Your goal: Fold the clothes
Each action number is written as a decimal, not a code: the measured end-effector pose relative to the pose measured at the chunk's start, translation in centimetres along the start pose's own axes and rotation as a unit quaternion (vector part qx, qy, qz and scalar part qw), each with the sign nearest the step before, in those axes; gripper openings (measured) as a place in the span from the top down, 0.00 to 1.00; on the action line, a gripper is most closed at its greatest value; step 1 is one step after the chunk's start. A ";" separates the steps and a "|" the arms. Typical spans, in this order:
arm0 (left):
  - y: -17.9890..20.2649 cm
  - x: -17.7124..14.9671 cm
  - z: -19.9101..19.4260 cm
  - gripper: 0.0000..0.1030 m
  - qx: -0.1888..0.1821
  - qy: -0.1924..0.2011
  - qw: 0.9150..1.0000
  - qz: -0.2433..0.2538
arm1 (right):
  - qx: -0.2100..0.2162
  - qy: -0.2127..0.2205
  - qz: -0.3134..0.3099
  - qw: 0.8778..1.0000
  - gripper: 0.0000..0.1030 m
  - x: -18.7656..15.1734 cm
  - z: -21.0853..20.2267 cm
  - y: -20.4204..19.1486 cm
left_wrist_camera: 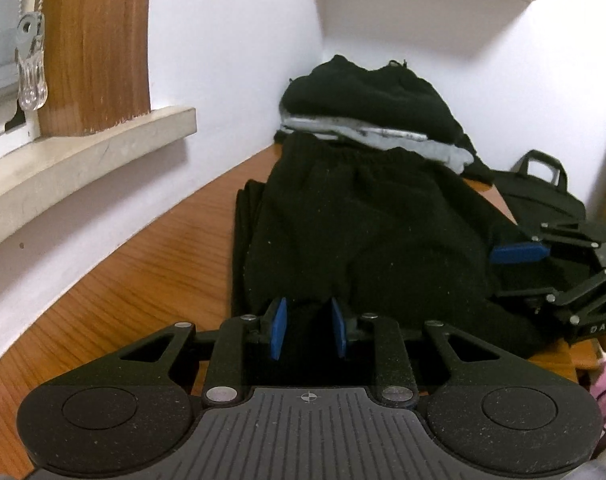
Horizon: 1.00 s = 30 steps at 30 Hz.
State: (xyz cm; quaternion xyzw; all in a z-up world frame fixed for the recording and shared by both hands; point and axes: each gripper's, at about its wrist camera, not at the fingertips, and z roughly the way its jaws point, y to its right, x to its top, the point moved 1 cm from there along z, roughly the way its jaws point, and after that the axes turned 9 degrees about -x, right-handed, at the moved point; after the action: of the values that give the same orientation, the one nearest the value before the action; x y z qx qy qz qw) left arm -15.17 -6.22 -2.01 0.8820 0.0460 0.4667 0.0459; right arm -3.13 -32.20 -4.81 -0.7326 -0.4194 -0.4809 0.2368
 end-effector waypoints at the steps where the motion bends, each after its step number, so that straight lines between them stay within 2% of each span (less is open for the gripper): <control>1: 0.1 0.0 0.0 0.74 0.001 0.000 1.000 0.001 | 0.003 0.005 0.011 1.000 0.44 -0.3 -0.1 0.2; 8: -0.3 -0.1 0.1 0.74 -0.007 0.004 1.000 -0.010 | -0.019 -0.015 -0.026 0.999 0.44 1.4 -0.4 -0.7; 16: -0.6 -0.1 0.1 0.74 -0.014 0.007 1.000 -0.018 | -0.009 -0.014 -0.014 1.000 0.45 2.4 0.2 -2.7; 21: -0.6 0.0 0.1 0.74 -0.014 0.007 1.000 -0.018 | 0.010 -0.017 -0.010 1.000 0.45 1.1 0.5 -2.0; 25: -0.3 0.6 -0.4 0.72 -0.009 0.005 1.000 -0.020 | 0.007 -0.026 -0.036 0.999 0.46 0.9 0.1 -0.8; 30: 0.5 2.3 -1.8 0.72 -0.023 0.028 0.999 -0.021 | -0.006 -0.039 -0.048 0.998 0.46 1.0 -0.1 1.9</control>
State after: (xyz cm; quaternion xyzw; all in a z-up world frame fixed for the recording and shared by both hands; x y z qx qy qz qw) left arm -15.38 -6.34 0.97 0.8663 0.0552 0.4907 0.0746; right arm -1.42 -32.86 -3.80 -0.7311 -0.4601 -0.4653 0.1931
